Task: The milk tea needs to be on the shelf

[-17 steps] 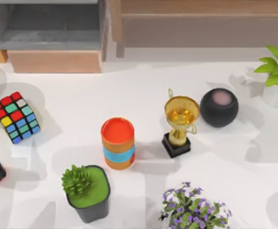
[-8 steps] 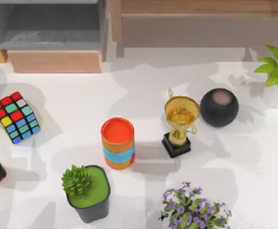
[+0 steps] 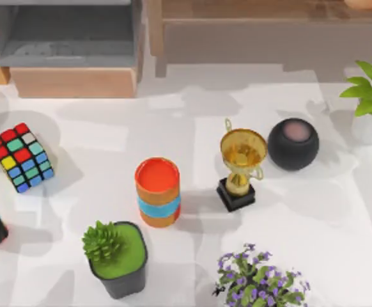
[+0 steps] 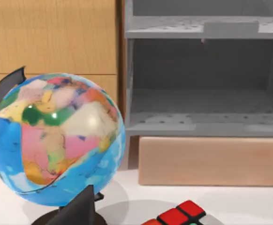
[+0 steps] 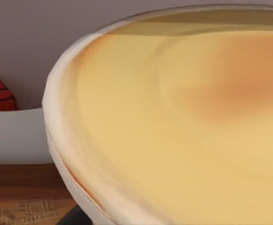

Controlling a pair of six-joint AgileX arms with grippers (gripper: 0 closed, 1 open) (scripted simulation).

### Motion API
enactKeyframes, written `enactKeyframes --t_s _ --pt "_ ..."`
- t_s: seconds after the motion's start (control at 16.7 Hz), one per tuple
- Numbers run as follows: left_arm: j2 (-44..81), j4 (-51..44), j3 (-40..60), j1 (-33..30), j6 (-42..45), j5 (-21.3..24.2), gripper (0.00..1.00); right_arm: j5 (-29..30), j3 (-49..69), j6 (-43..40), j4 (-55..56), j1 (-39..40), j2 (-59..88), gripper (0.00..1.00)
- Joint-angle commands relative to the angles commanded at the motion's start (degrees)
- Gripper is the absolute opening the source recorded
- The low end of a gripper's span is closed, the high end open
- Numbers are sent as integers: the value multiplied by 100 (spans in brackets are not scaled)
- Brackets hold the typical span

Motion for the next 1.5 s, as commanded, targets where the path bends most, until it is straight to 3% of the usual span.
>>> enactKeyframes --t_s 0.3,1.38,1.5 --pt "0 0 0 0 0 0 100 691 691 28 -1057 249 -1 0" --pt "0 0 0 0 0 0 100 642 1146 8 -598 165 912 0" --pt "0 0 0 0 0 0 100 642 1146 8 -598 165 912 15"
